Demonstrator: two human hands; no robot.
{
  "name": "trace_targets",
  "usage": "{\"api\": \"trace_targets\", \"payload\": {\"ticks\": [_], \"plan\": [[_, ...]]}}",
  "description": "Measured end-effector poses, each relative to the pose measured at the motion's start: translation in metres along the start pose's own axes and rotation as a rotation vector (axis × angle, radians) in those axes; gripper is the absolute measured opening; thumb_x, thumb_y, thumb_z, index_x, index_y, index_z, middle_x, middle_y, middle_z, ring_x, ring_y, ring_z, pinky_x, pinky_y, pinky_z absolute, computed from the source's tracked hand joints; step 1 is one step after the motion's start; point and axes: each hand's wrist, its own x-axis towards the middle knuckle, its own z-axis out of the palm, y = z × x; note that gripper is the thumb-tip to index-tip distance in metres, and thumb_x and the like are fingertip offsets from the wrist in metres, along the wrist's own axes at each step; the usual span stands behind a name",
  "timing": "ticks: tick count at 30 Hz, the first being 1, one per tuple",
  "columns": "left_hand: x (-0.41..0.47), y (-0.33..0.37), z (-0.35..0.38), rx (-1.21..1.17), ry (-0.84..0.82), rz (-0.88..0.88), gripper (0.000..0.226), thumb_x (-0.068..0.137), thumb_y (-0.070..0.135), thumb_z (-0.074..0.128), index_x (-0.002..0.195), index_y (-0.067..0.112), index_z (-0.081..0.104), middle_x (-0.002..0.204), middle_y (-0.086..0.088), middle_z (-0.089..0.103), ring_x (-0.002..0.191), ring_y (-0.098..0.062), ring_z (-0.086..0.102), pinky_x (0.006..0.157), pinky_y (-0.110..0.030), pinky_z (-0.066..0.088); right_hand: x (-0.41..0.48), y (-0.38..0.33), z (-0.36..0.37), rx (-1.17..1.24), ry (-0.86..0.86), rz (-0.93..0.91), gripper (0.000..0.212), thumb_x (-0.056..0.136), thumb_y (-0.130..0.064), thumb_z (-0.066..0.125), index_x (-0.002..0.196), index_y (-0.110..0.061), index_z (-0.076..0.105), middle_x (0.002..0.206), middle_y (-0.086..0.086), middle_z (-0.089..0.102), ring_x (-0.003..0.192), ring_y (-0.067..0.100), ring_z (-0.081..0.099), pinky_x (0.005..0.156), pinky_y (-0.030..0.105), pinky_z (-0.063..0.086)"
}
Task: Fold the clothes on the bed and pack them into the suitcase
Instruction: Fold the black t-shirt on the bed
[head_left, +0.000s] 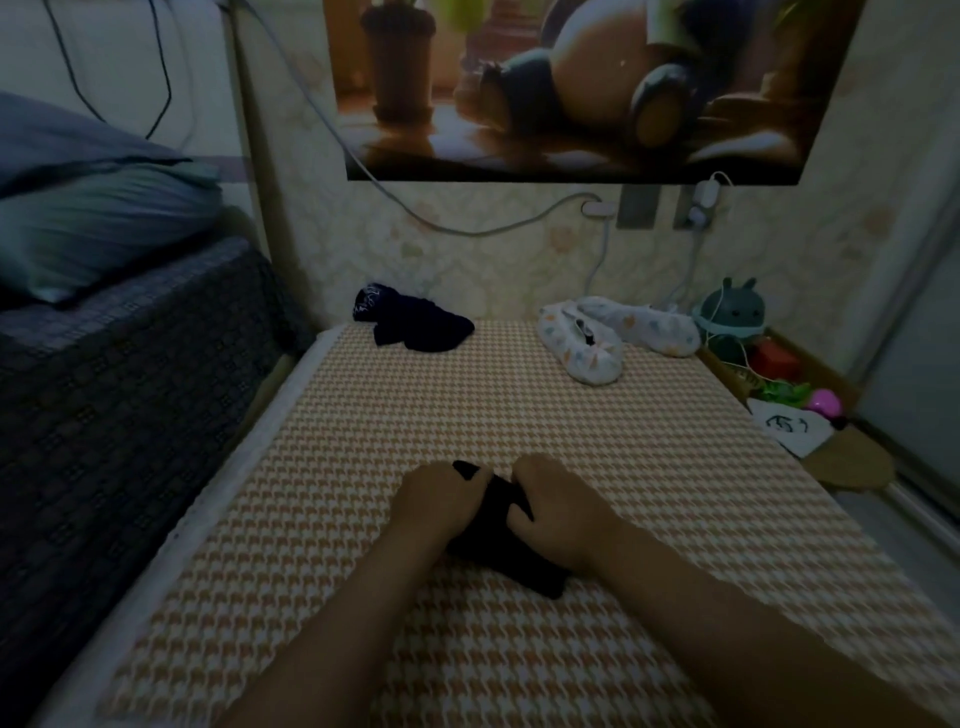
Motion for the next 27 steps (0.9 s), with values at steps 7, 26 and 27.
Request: {"api": "trace_targets", "payload": {"ticks": [7, 26, 27], "plan": [[-0.004, 0.006, -0.018, -0.037, -0.166, -0.055, 0.069, 0.087, 0.061, 0.054, 0.127, 0.005, 0.055, 0.125, -0.014, 0.058, 0.098, -0.024, 0.059, 0.074, -0.025, 0.045, -0.012, -0.008, -0.001, 0.131, -0.121, -0.044, 0.056, 0.093, -0.045, 0.031, 0.144, -0.026, 0.040, 0.132, -0.003, 0.057, 0.112, 0.012, 0.055, 0.096, 0.032, 0.046], [-0.019, 0.135, -0.019, -0.498, -0.057, 0.673, 0.032, 0.081, 0.023, 0.077, 0.111, 0.020, 0.069, 0.105, 0.008, 0.070, 0.096, -0.004, 0.066, 0.084, -0.026, 0.054, -0.069, 0.059, -0.137, 1.004, -0.188, 0.528, 0.035, 0.084, -0.034, 0.073, 0.116, -0.023, 0.065, 0.106, 0.001, 0.074, 0.097, 0.023, 0.071, 0.093, 0.042, 0.053], [-0.015, 0.152, -0.011, -0.460, -0.007, 0.679, 0.039, 0.082, 0.023, 0.076, 0.119, 0.020, 0.065, 0.115, 0.006, 0.067, 0.105, -0.006, 0.063, 0.091, -0.028, 0.052, -0.073, 0.071, -0.141, 0.989, -0.125, 0.556, 0.037, 0.084, -0.034, 0.073, 0.117, -0.021, 0.065, 0.105, 0.001, 0.074, 0.095, 0.022, 0.071, 0.091, 0.042, 0.054]]}}
